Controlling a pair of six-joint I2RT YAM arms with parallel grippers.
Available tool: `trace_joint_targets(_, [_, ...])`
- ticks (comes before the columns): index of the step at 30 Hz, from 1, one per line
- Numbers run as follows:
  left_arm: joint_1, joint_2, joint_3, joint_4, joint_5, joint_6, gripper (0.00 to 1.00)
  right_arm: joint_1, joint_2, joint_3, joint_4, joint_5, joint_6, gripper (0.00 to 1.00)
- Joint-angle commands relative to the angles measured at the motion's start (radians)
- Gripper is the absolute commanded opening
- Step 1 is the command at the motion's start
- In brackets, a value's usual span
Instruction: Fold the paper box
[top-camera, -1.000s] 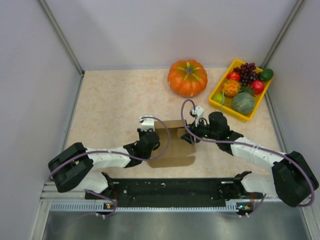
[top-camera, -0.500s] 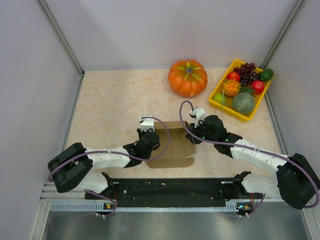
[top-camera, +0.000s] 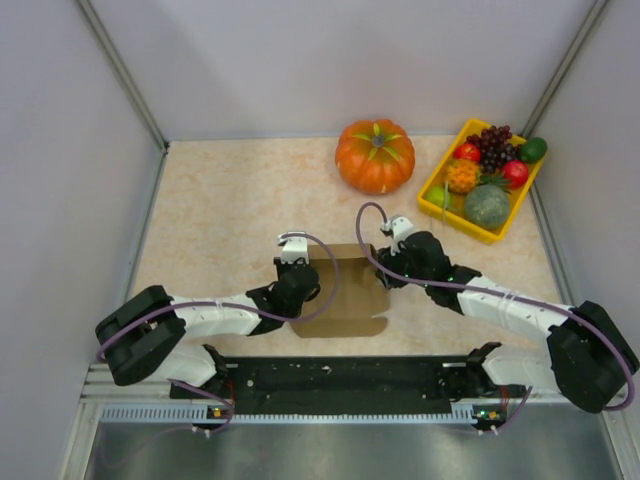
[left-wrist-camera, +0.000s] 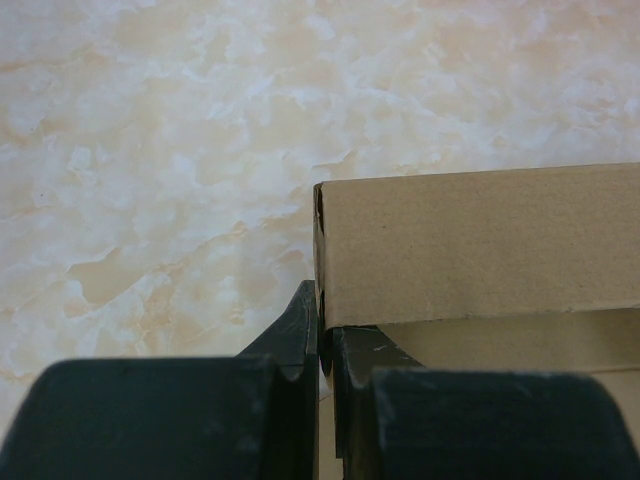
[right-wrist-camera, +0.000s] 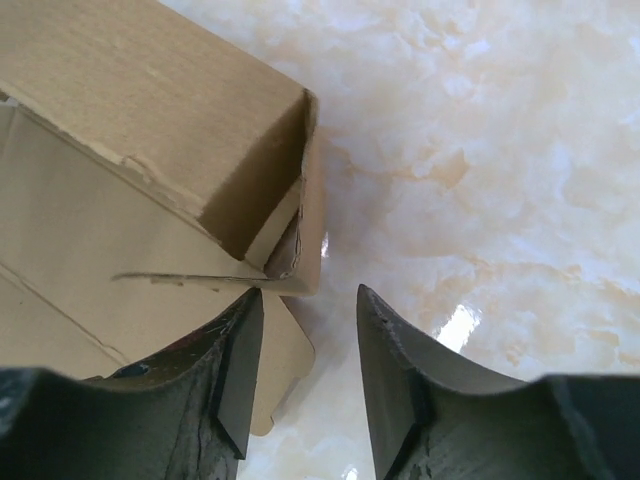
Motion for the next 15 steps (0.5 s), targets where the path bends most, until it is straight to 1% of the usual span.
trace_joint_targets(1, [0.003,-0.029,0.022,0.021,0.007,-0.006,0.00,0.004,0.024,0.027,0.144,-0.067,-0.105,0.46])
trace_joint_targets(3, [0.003,-0.034,0.021,0.022,0.011,-0.006,0.00,0.005,0.037,0.006,0.213,-0.075,-0.152,0.48])
trace_joint_targets(7, [0.003,-0.037,0.019,0.025,0.014,-0.002,0.00,0.004,0.080,0.023,0.265,-0.065,-0.190,0.47])
trace_joint_targets(11, [0.003,-0.038,0.019,0.025,0.016,-0.003,0.00,0.005,0.146,0.030,0.344,-0.088,-0.165,0.43])
trace_joint_targets(15, [0.003,-0.041,0.022,0.025,0.016,-0.011,0.00,0.034,0.186,-0.023,0.514,-0.001,-0.101,0.41])
